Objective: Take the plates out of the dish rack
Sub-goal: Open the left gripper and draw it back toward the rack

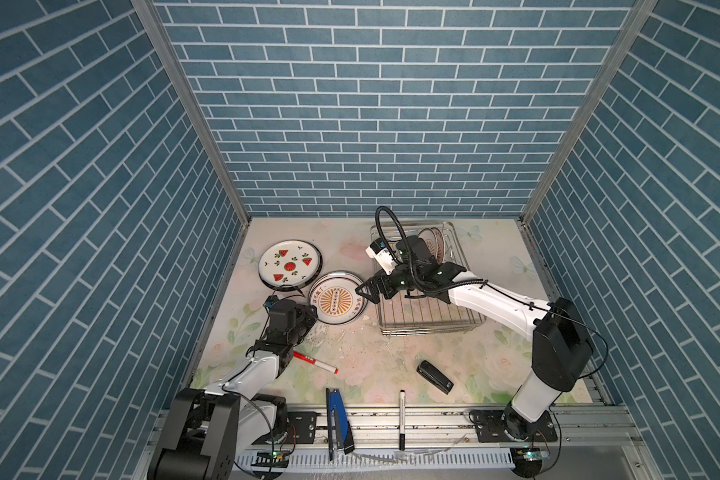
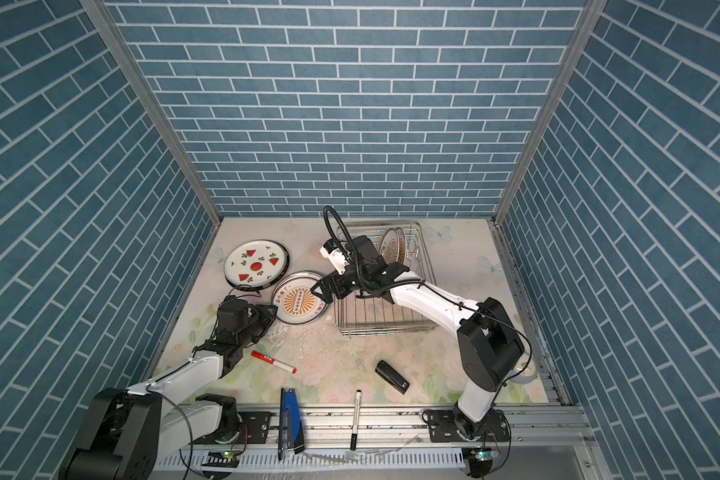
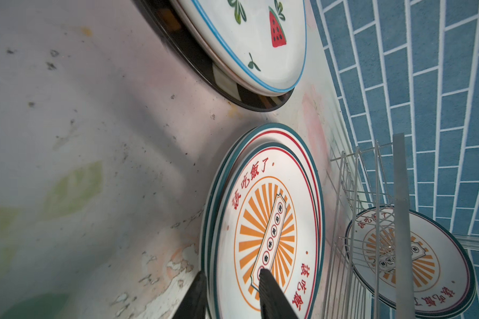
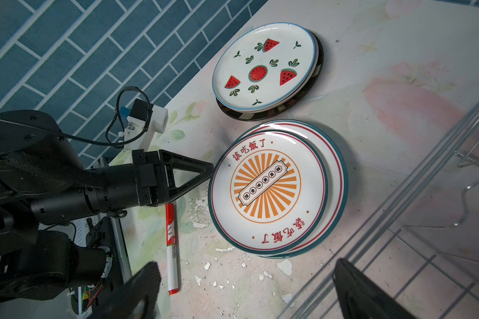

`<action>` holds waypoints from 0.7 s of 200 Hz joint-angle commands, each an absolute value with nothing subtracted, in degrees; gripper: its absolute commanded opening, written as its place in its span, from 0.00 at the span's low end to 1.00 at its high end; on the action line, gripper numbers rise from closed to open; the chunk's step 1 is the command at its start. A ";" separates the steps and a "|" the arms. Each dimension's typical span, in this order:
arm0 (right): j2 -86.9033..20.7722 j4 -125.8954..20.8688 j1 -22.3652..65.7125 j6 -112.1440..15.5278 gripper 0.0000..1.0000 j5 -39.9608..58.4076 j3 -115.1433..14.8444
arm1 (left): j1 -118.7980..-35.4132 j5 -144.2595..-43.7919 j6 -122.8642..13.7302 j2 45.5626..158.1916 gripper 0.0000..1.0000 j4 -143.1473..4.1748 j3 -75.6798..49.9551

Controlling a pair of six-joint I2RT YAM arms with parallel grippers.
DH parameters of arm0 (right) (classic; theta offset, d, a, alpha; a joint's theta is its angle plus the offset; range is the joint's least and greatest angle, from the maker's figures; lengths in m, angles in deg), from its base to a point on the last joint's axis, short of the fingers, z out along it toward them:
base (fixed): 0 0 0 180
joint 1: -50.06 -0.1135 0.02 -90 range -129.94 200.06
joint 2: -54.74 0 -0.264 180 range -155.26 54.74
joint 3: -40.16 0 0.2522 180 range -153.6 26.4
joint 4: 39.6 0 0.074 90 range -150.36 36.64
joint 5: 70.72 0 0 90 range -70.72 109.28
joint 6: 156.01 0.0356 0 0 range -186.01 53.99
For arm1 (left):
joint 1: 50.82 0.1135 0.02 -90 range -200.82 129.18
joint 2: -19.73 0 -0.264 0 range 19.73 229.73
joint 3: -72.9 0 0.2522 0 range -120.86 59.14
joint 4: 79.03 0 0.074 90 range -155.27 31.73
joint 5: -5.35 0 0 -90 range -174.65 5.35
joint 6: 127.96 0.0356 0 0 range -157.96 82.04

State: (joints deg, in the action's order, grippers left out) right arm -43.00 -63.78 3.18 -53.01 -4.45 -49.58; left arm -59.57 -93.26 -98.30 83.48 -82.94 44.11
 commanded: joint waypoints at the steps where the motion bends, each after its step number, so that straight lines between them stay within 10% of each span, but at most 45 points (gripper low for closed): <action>1: -42.37 -64.69 2.73 -54.93 0.98 -4.37 -50.06 | -59.90 -92.63 -97.29 84.04 0.34 -83.74 43.32; 96: -39.10 -62.68 2.86 -54.46 0.99 -0.35 -47.27 | -61.28 -91.84 -96.50 82.55 0.36 -82.15 41.24; 140: -33.66 -59.81 3.44 -52.99 0.99 7.36 -42.95 | -61.80 -92.91 -95.04 74.71 0.90 -84.11 42.08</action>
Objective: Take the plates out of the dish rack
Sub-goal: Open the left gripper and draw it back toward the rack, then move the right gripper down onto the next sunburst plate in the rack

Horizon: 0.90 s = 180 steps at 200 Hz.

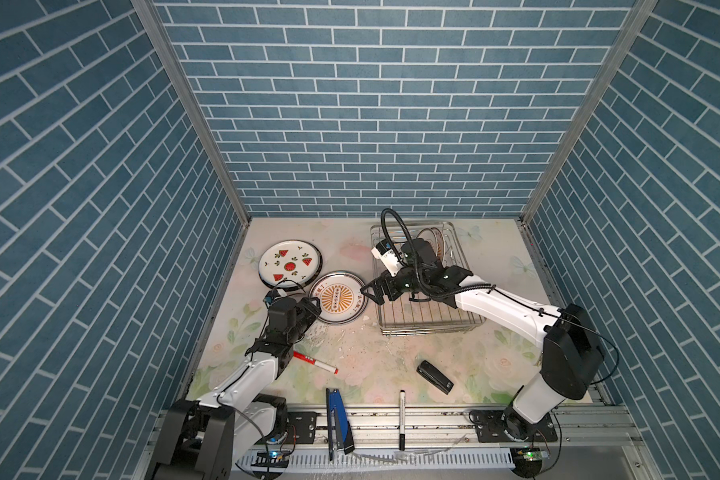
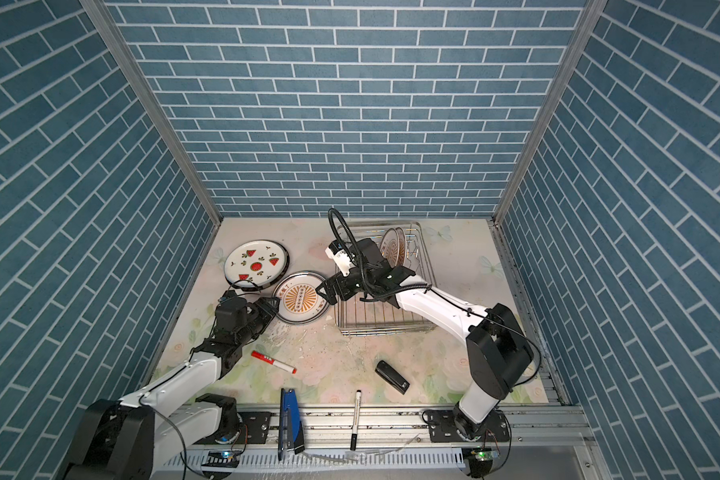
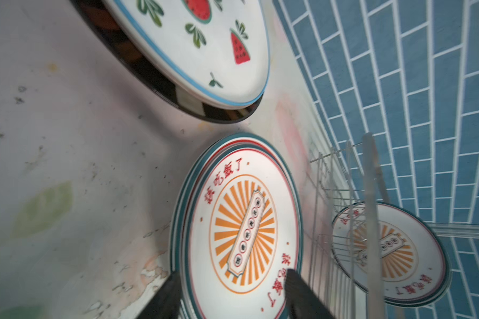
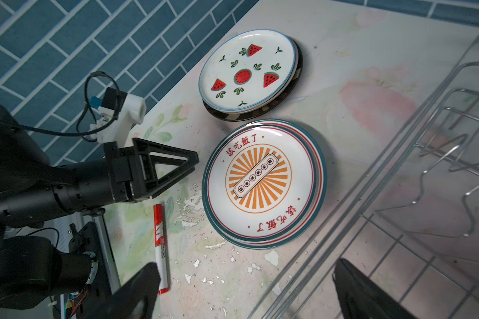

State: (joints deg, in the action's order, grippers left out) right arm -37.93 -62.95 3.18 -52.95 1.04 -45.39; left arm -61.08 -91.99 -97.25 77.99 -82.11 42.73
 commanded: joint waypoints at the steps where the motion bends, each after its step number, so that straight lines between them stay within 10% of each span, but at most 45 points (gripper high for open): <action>1: -33.49 -59.71 3.50 -52.95 0.99 7.56 -42.86 | -61.89 -93.09 -94.89 74.65 0.91 -84.44 42.13; 55: -31.57 -60.11 10.52 -47.91 0.98 17.91 -42.78 | -77.50 -96.12 -81.65 73.24 1.00 -91.33 36.43; 180: -41.77 -69.54 12.94 -50.36 0.51 49.28 -54.50 | -92.12 -98.46 -78.33 95.33 1.00 -113.51 30.27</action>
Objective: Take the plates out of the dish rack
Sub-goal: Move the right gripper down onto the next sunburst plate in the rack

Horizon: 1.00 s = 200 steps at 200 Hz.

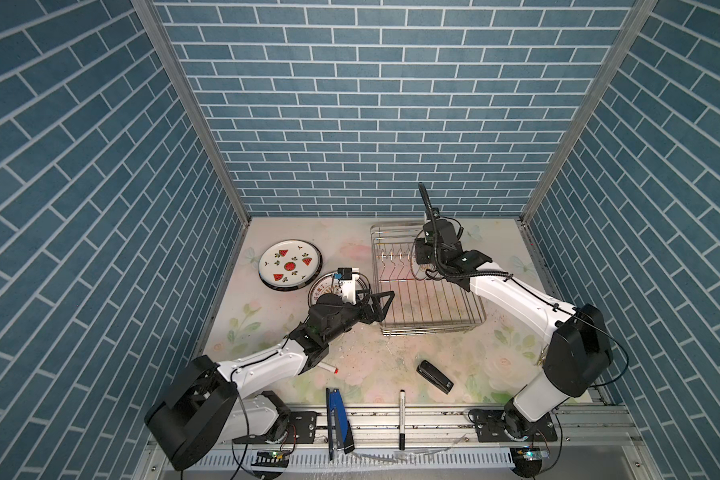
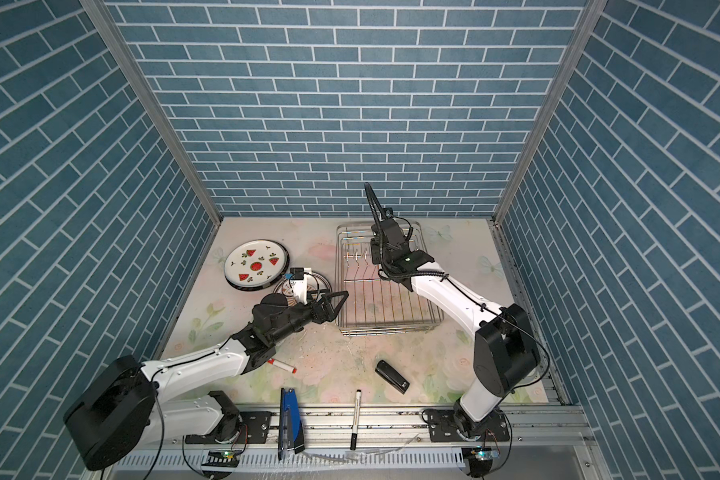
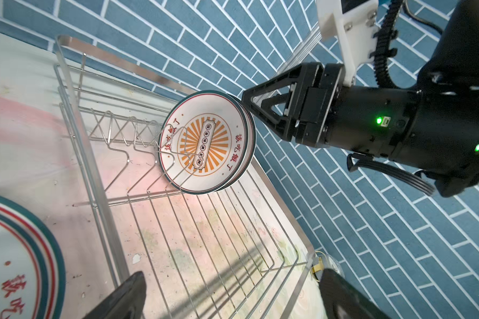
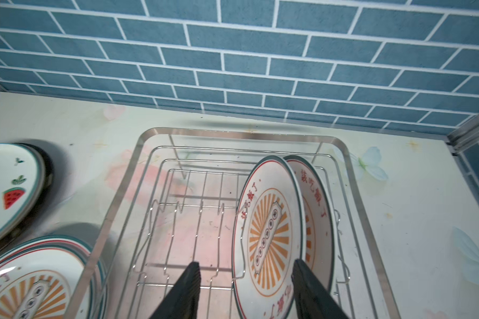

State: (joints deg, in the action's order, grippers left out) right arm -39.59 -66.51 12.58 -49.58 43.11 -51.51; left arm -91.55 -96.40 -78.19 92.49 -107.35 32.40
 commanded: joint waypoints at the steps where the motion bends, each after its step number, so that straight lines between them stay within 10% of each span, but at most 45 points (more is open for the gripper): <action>1: -41.81 -69.54 12.87 -50.36 0.51 49.44 -54.57 | -92.16 -98.50 -78.31 95.42 1.00 -113.56 30.20; 200: -55.04 -70.47 15.15 -48.21 0.16 53.74 -62.79 | -92.13 -93.04 -77.11 95.31 1.00 -108.77 29.90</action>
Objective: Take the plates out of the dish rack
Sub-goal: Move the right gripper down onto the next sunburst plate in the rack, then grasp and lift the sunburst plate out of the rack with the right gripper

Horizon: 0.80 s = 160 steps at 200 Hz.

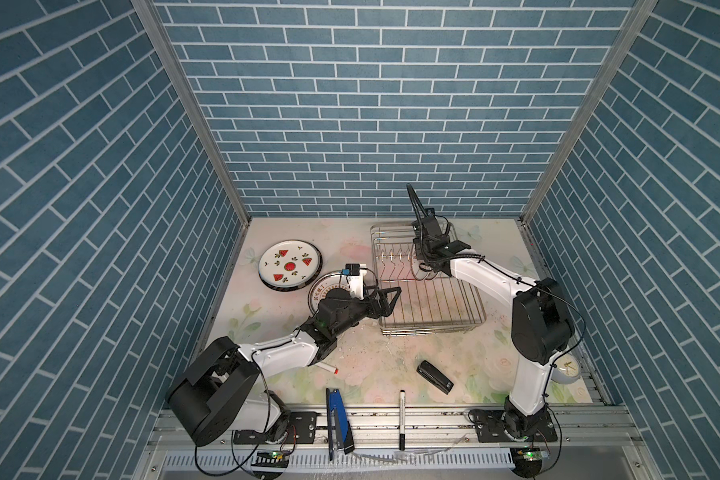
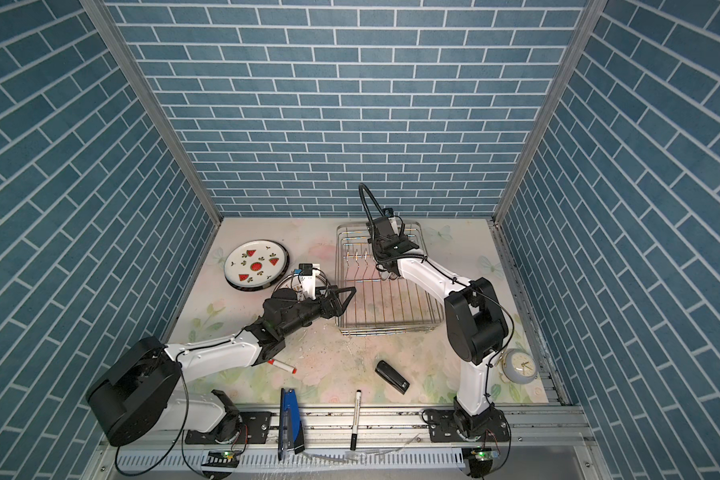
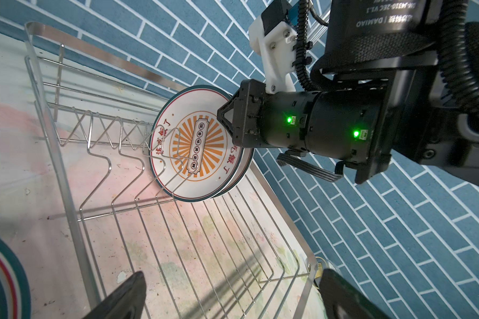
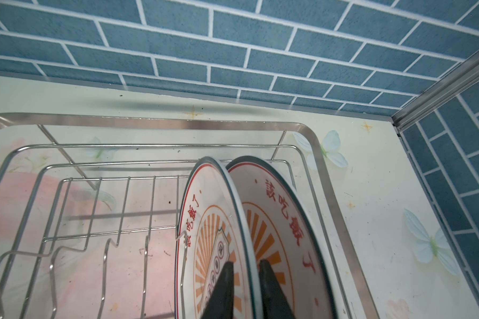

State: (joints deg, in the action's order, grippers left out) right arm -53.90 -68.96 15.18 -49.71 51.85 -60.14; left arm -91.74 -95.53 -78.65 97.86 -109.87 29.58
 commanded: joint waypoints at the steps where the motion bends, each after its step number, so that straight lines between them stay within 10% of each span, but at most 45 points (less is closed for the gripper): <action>1: -55.04 -70.44 15.11 -48.19 0.16 53.78 -62.75 | -92.13 -92.98 -77.09 95.14 1.00 -108.68 29.93; 160: -44.49 -58.72 12.01 -57.28 0.02 60.76 -56.34 | -92.17 -85.21 -76.46 87.79 1.00 -103.98 33.94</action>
